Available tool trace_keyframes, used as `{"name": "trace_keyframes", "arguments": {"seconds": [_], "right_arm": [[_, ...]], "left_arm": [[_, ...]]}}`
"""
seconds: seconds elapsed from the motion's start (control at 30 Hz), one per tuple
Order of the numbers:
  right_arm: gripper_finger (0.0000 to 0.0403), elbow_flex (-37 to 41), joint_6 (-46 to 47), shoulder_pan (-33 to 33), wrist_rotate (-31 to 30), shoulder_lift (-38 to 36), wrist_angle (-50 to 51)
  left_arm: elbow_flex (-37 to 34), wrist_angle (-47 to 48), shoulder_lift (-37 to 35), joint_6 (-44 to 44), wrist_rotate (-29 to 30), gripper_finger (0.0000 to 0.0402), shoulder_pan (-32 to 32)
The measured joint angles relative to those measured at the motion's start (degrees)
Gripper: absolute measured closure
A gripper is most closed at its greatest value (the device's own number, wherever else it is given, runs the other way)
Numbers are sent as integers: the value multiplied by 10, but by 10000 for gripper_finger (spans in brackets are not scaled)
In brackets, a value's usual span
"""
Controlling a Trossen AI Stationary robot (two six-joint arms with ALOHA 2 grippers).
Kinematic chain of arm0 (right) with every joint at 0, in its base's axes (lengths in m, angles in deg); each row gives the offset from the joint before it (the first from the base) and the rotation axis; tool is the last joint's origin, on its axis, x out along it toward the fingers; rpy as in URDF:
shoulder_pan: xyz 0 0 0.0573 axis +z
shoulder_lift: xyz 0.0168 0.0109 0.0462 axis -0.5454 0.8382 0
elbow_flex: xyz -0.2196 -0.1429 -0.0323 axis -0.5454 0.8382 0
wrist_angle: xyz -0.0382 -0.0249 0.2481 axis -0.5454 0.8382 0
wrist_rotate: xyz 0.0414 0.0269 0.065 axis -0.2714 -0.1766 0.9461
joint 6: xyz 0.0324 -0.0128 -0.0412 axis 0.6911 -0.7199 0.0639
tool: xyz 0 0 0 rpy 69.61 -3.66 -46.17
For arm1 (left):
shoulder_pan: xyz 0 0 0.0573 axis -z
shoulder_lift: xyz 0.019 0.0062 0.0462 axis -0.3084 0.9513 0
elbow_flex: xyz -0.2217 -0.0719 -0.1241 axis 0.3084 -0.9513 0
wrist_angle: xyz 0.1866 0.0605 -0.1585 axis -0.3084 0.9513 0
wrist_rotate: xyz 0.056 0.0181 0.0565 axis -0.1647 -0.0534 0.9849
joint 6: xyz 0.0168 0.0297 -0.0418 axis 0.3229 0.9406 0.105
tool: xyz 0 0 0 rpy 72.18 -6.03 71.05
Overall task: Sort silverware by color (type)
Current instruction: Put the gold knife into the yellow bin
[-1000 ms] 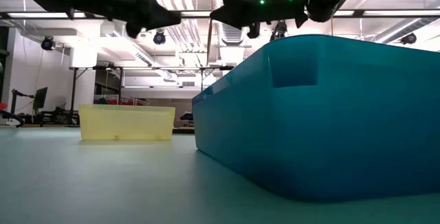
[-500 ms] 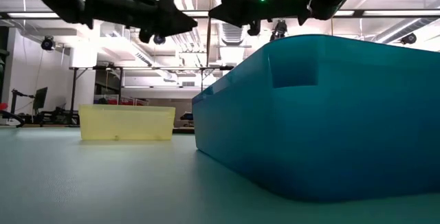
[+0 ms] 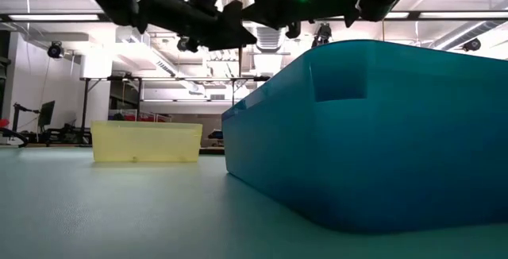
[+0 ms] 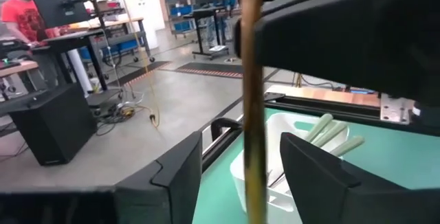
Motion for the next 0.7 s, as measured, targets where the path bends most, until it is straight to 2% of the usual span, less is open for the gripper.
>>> {"name": "trace_keyframes", "arguments": {"seconds": [0.27, 0.4, 0.57, 0.7], "right_arm": [[394, 0, 0, 0, -3, 0, 2], [394, 0, -5, 0, -27, 0, 4], [394, 1, -9, 1, -30, 0, 6], [394, 1, -9, 0, -29, 0, 12]], "left_arm": [[22, 37, 13, 0, -1, 274, 4], [21, 37, 9, -1, 0, 318, 5], [21, 37, 9, -19, 8, 386, 4], [21, 38, 8, -27, 8, 390, 4]]}}
